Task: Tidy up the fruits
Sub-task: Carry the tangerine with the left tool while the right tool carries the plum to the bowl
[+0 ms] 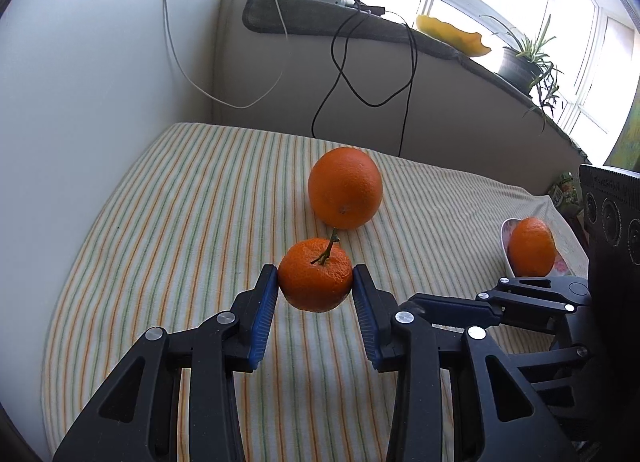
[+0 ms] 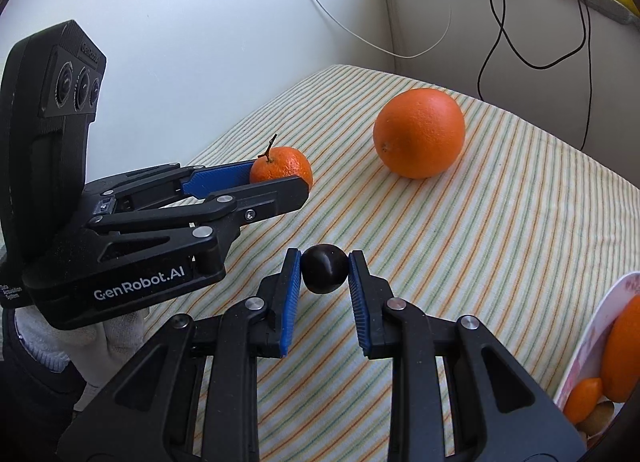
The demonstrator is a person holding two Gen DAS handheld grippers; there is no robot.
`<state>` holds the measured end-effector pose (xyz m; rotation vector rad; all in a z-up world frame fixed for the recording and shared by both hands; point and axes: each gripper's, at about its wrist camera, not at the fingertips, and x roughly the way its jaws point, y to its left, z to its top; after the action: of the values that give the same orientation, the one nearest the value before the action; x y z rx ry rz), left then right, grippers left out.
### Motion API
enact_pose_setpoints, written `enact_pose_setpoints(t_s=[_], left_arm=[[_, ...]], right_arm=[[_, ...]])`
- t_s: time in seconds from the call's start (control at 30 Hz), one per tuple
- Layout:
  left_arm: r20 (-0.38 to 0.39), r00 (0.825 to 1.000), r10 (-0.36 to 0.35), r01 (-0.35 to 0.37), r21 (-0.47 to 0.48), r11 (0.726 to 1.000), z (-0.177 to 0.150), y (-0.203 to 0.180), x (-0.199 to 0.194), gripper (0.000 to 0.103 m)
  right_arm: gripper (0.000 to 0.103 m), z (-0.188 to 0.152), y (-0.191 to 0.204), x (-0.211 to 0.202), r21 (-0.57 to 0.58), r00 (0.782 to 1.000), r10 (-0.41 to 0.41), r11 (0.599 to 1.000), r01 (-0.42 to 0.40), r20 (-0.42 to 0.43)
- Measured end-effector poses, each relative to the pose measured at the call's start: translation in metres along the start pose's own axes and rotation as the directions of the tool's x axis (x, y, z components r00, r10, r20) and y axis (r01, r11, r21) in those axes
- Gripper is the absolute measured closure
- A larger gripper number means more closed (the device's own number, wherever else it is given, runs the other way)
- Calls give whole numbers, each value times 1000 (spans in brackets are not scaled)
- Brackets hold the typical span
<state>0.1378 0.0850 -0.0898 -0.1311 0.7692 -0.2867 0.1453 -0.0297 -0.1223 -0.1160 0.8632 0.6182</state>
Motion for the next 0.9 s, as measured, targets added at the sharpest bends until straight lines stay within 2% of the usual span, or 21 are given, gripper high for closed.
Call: enact_pose_setpoints(t_s=[0.6,0.9], left_arm=[[8,995,-98,96,102,990,-4,-79,-13,67],[-25,987,-159,161,153,975,-12,-122,-7,67]], right_arm=[[78,-31,-33,-94,90,992,-29,996,18,126],[78,-51,-70,-129,153,983,-93,986,68,160]])
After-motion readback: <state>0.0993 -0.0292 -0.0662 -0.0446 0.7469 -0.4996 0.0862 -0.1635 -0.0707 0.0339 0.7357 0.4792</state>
